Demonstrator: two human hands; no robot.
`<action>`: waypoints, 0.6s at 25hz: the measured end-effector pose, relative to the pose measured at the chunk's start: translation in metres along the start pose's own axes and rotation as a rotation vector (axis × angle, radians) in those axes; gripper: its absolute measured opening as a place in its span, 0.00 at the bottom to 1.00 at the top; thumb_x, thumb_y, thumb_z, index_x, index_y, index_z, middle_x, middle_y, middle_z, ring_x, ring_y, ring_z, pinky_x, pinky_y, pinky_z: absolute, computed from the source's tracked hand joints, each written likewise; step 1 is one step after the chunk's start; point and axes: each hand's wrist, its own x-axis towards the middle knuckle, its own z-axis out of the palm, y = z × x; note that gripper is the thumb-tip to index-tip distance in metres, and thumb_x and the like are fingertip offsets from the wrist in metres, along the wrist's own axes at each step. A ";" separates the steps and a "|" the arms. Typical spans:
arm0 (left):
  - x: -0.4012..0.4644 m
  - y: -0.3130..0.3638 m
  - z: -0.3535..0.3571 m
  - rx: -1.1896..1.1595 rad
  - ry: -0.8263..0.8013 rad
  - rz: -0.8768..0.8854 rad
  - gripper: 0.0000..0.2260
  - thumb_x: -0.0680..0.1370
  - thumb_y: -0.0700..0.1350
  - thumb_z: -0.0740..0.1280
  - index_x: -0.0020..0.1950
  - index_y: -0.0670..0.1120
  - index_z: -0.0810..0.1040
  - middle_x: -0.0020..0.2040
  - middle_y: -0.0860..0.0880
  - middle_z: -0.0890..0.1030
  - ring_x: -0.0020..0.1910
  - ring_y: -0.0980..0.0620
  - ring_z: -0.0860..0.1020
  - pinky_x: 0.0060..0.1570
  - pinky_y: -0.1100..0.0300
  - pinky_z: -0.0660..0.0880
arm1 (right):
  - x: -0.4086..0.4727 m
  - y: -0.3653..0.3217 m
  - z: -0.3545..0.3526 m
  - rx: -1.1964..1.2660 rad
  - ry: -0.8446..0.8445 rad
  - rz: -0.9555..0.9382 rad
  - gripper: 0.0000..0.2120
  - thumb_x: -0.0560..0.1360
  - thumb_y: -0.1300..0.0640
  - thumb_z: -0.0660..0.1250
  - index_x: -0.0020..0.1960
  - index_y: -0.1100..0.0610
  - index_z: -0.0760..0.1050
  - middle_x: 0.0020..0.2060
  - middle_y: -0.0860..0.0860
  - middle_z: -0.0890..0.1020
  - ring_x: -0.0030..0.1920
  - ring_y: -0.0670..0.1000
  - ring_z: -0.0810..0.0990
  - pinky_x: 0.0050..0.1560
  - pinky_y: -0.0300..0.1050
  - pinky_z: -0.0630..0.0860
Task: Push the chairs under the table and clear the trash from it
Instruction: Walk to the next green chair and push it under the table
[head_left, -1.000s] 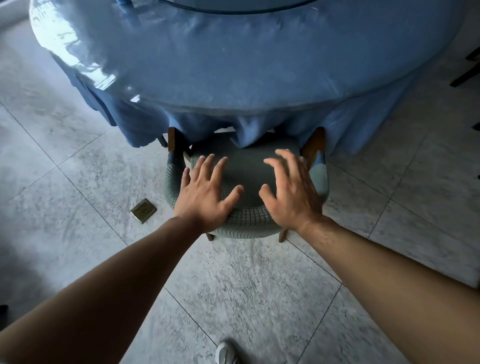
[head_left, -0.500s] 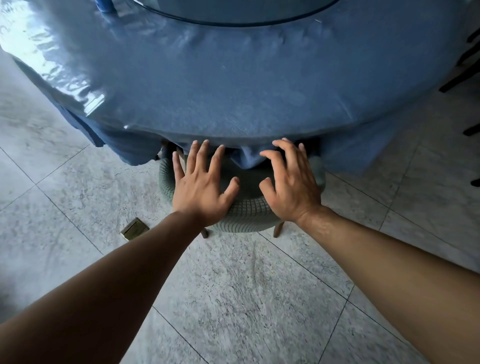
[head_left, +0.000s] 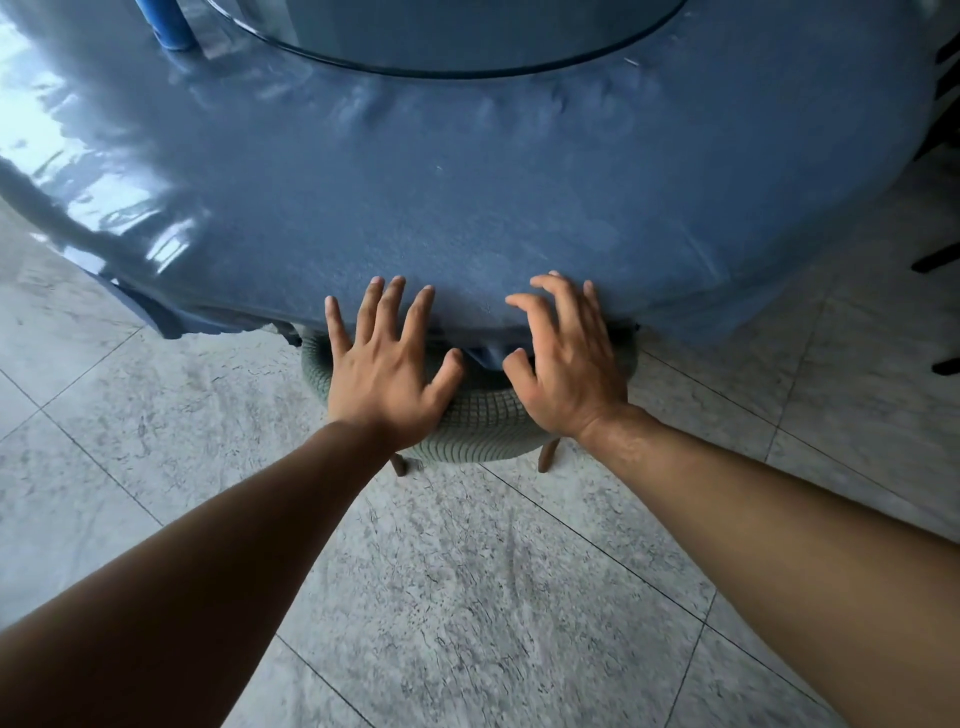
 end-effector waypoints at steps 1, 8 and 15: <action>0.003 -0.002 0.000 0.001 -0.001 0.002 0.35 0.79 0.66 0.46 0.81 0.49 0.60 0.82 0.42 0.59 0.83 0.43 0.51 0.77 0.33 0.40 | 0.003 0.000 0.001 -0.002 0.000 0.000 0.24 0.71 0.53 0.61 0.67 0.57 0.73 0.68 0.58 0.72 0.74 0.60 0.67 0.79 0.65 0.54; 0.037 -0.015 0.002 -0.006 -0.010 0.008 0.34 0.79 0.65 0.48 0.81 0.48 0.62 0.81 0.42 0.62 0.82 0.43 0.54 0.77 0.33 0.40 | 0.037 0.002 0.012 0.005 0.014 0.000 0.24 0.70 0.53 0.60 0.65 0.57 0.74 0.66 0.58 0.73 0.70 0.59 0.71 0.78 0.65 0.55; 0.061 -0.025 0.003 -0.008 -0.001 0.042 0.33 0.79 0.63 0.50 0.79 0.47 0.65 0.79 0.43 0.66 0.81 0.43 0.59 0.77 0.32 0.43 | 0.059 0.006 0.019 -0.038 -0.010 0.000 0.24 0.71 0.52 0.59 0.65 0.56 0.75 0.64 0.58 0.75 0.69 0.60 0.72 0.77 0.65 0.56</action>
